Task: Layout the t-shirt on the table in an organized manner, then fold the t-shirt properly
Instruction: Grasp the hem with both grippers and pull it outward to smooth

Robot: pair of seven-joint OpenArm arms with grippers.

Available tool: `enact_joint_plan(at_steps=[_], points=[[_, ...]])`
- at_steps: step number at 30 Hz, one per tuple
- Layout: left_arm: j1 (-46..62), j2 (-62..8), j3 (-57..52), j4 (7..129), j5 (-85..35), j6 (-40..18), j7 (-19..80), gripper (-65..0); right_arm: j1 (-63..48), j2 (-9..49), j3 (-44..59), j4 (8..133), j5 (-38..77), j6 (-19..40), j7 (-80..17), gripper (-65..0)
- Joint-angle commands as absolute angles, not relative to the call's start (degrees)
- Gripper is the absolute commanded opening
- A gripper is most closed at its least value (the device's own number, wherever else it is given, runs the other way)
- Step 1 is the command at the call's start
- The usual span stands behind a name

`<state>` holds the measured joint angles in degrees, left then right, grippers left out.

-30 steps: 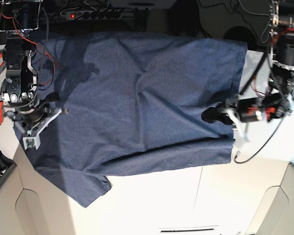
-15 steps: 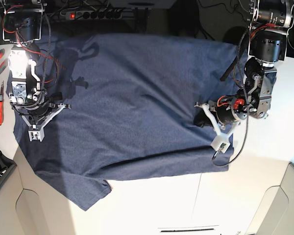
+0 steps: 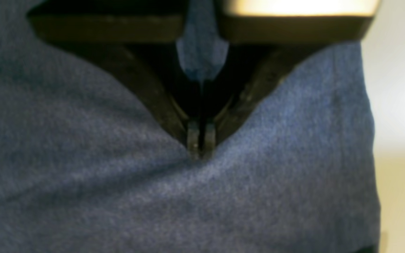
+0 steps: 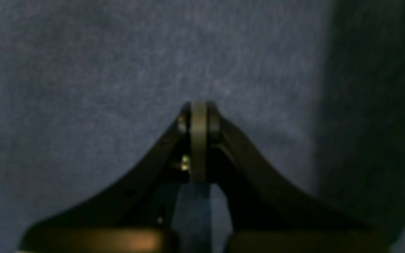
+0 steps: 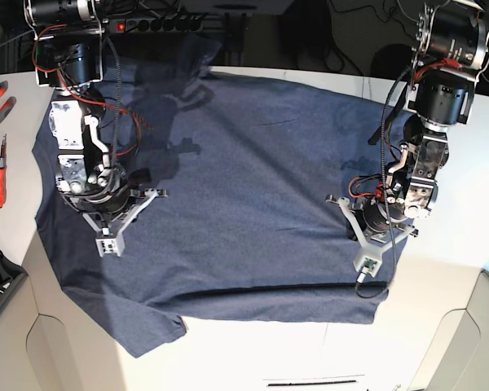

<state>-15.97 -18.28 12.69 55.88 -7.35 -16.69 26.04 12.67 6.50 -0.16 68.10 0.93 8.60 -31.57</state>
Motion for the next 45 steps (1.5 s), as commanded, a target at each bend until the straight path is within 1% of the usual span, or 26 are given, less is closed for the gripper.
enact_joint_plan(at_steps=[1, 5, 10, 11, 13, 15, 16, 20, 24, 29, 35, 45], points=[[-16.9, -19.0, 12.5, 54.4, -5.9, -15.6, 29.3, -65.0, 14.0, 7.1, -0.4, 68.9, -0.1, 8.4, -29.5, -65.0], [-18.6, -19.0, 12.5, 51.1, -5.9, -15.6, 28.4, -65.0, 15.6, 7.1, -1.3, 67.6, -2.8, 8.3, -29.1, -65.0], [-18.9, -18.8, 12.5, 50.4, -5.9, -15.6, 27.8, -65.0, 21.3, 7.8, -1.2, 61.2, -3.6, 7.3, -29.6, -65.0], [-18.9, -18.7, 12.5, 50.4, -5.9, -15.6, 27.2, -65.0, 22.0, 8.0, -1.2, 60.8, -3.6, 7.3, -31.0, -65.0], [-18.9, -18.7, 12.5, 50.4, -6.0, -15.6, 26.7, -65.0, 22.5, 8.2, -1.2, 62.5, -3.7, 8.0, -38.6, -65.0], [-18.9, -18.3, 12.5, 50.4, -5.9, -15.6, 26.8, -65.0, 21.1, 8.3, -1.2, 66.8, -3.8, 7.9, -45.9, -65.0], [-18.8, -18.2, 12.5, 50.3, -5.9, -15.6, 26.8, -65.0, 19.7, 8.2, -1.2, 69.6, -4.7, 7.9, -47.1, -65.0], [-18.2, -18.3, 12.5, 50.3, -6.0, -15.6, 26.8, -65.0, 13.5, 8.2, -1.2, 79.9, -8.9, 5.6, -46.9, -65.0], [-17.9, -18.2, 12.5, 50.3, -6.0, -15.6, 26.8, -65.0, 10.7, 8.2, -1.2, 81.9, -9.2, 5.3, -47.0, -65.0], [-17.9, -17.8, 12.5, 50.3, -6.6, -15.7, 26.8, -65.0, 9.8, 8.2, -1.2, 77.3, -9.2, 5.3, -46.1, -65.0], [-17.9, -17.8, 12.5, 50.3, -7.0, -16.1, 26.8, -65.0, 10.4, 8.2, -1.2, 70.7, -9.2, 5.3, -40.7, -65.0], [-18.0, -17.8, 12.5, 50.3, -7.7, -16.1, 26.7, -65.0, 20.4, 8.2, -1.2, 60.1, -9.2, 5.3, -38.8, -65.0]])
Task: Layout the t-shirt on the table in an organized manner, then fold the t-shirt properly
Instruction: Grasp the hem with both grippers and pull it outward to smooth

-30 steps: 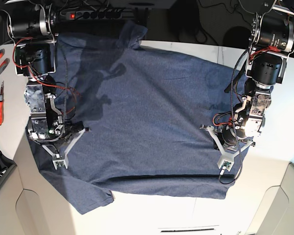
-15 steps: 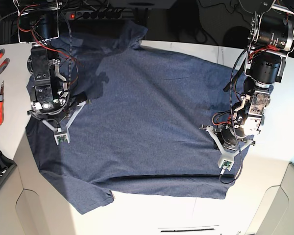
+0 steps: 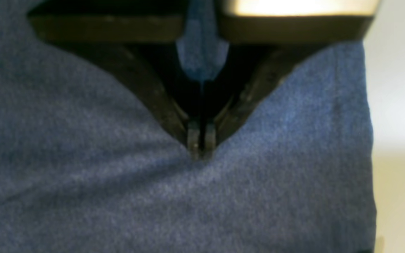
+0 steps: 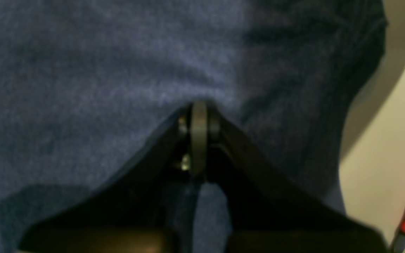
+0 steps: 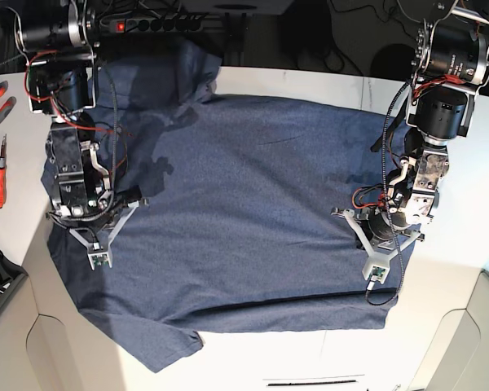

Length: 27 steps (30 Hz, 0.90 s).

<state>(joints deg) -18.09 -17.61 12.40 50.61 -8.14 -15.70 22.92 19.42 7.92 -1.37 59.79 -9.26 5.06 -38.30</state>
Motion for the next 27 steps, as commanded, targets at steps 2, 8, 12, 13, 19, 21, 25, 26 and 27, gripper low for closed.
enact_joint_plan(at_steps=[2, 8, 12, 13, 19, 21, 25, 26, 27], points=[[-18.1, -17.8, 12.5, 50.3, -8.6, -16.1, 26.7, -65.0, 22.5, 8.2, -1.2, 59.0, -9.2, 5.3, -38.7, -65.0], [-18.1, -17.8, 12.5, 50.3, -9.2, -16.1, 24.3, -65.0, 26.2, 8.2, -1.2, 58.4, -8.8, 5.3, -38.8, -65.0], [-19.0, -17.8, 12.5, 50.3, -9.2, -15.8, 22.2, -65.0, 26.5, 8.2, -1.2, 58.4, -8.8, 5.3, -37.8, -65.0], [-19.4, -17.8, 12.5, 50.3, -9.2, -15.3, 22.0, -65.0, 26.5, 8.2, -1.2, 58.4, -8.8, 5.3, -37.6, -65.0], [-21.3, -17.8, 12.3, 52.5, -8.9, -15.0, 16.1, -65.0, 26.5, 8.9, -1.2, 58.4, -8.8, 5.3, -34.2, -65.0], [-21.3, -17.8, 11.5, 55.2, -8.8, -15.0, 15.6, -65.0, 26.5, 9.3, -1.2, 58.4, -8.8, 5.3, -33.6, -65.0], [-21.3, -17.8, 9.5, 60.2, -8.7, -18.0, 15.6, -48.9, 26.5, 9.6, -1.1, 58.4, -8.8, 5.1, -32.9, -46.9], [-21.3, -17.8, 9.2, 61.5, -8.7, -18.5, 15.9, -41.8, 26.5, 9.7, -1.1, 58.4, -8.8, 5.1, -32.9, -42.9], [-21.3, -17.8, 9.1, 62.5, -8.7, -18.1, 16.8, -37.6, 26.5, 9.8, -1.1, 58.4, -8.8, 5.1, -32.9, -42.2]])
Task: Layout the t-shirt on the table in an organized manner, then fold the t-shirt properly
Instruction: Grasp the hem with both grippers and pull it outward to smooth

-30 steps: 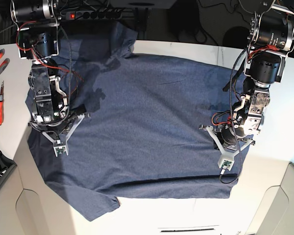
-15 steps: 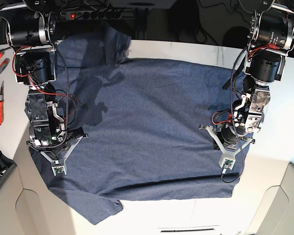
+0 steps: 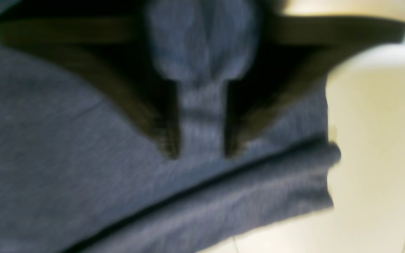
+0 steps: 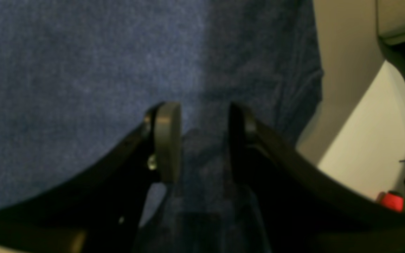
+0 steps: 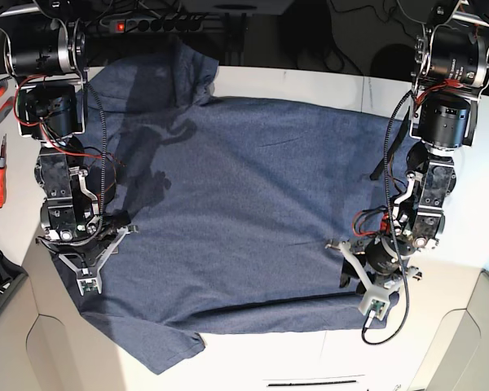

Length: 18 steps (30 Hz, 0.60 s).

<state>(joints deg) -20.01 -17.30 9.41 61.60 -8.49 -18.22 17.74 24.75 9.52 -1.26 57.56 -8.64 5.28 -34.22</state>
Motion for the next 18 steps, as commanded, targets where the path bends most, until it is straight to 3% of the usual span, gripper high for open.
enact_joint_plan(at_steps=[1, 8, 14, 18], points=[[-21.5, -17.9, 9.1, 63.4, -8.5, -16.6, 17.9, -37.0, 26.5, 9.9, -1.1, 58.4, -8.8, 5.1, -32.9, -42.2], [-21.6, -20.7, 8.9, 66.7, -4.3, -8.1, 19.8, -37.1, 26.0, 11.6, -1.1, 60.8, -9.5, 4.2, -34.9, -42.3], [-20.9, -26.4, 8.8, 66.8, -8.4, -8.2, 21.5, -37.1, 22.4, 15.2, -1.1, 67.5, -9.7, 4.3, -37.8, -44.3], [-18.7, -28.5, 6.3, 67.9, -11.5, -12.5, 23.6, -39.0, 17.9, 16.9, -0.1, 71.6, -10.4, 4.2, -38.8, -44.5]])
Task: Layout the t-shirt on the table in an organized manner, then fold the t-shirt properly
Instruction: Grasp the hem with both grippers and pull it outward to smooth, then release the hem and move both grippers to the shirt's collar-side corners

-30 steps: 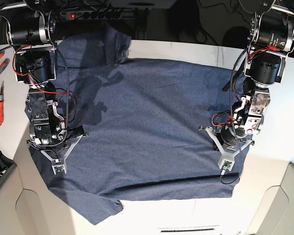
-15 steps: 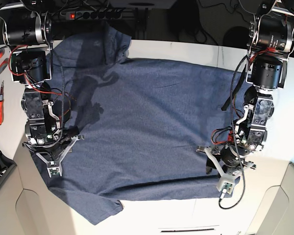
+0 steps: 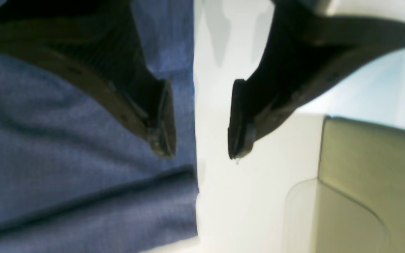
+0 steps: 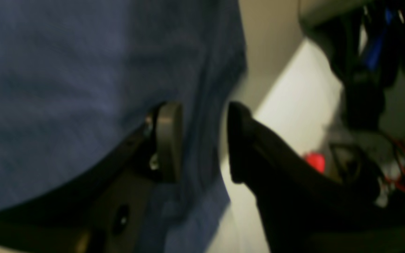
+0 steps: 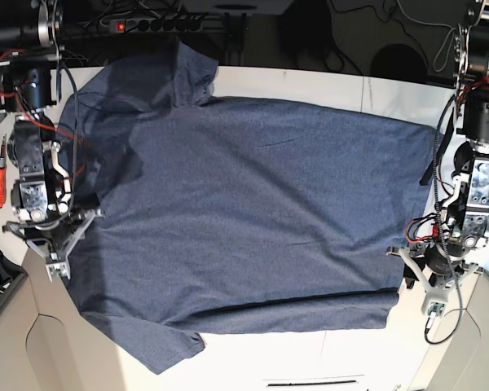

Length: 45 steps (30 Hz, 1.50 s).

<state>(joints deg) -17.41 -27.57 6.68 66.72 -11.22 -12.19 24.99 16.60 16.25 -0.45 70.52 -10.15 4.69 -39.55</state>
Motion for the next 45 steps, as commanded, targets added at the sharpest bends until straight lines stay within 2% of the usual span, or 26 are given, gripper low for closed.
enact_joint_plan(at_steps=[1, 7, 12, 16, 27, 30, 32, 35, 40, 45], points=[[-17.2, -28.8, 4.9, 69.8, -12.6, -14.9, 24.8, -41.2, 16.2, 17.0, 0.5, 73.0, -11.3, 4.2, -38.9, -44.5], [-4.6, -27.9, -5.2, 89.7, -21.0, -22.4, 26.9, -42.7, 2.7, 17.0, 4.1, 87.9, -14.3, 2.8, -36.2, -44.5], [0.8, -24.1, -7.6, 102.4, -25.9, -26.7, 33.4, -42.7, -5.5, 17.0, 5.9, 99.3, -13.0, 2.8, -36.0, -44.5], [4.3, -21.8, -7.6, 104.1, -27.8, -28.9, 36.4, -42.7, -10.6, 17.0, 6.4, 103.5, -8.9, 2.8, -36.0, -44.5], [10.8, -20.9, -7.6, 104.1, -27.9, -32.4, 36.3, -42.7, -21.5, 17.1, 12.3, 104.5, -9.8, 2.3, -29.7, -47.5], [10.8, -20.9, -7.6, 104.1, -27.9, -32.4, 36.2, -42.7, -21.7, 17.2, 16.3, 104.6, -4.6, 4.2, -29.7, -47.5], [10.8, -20.9, -7.6, 104.1, -27.9, -32.4, 36.2, -42.7, -21.3, 17.1, 19.5, 104.6, 2.4, 8.3, -29.5, -47.7], [10.8, -20.9, -7.6, 104.1, -28.0, -32.9, 35.9, -42.7, -19.8, 17.1, 25.0, 104.6, 18.2, 16.3, -30.8, -51.4], [10.8, -20.9, -7.6, 104.1, -28.1, -32.9, 35.8, -42.7, -16.2, 15.4, 33.2, 102.8, 39.9, 28.0, -40.9, -51.4], [10.8, -20.9, -7.6, 104.1, -28.1, -33.9, 35.9, -42.7, -16.5, 12.8, 40.1, 97.4, 56.0, 32.4, -54.0, -51.4]])
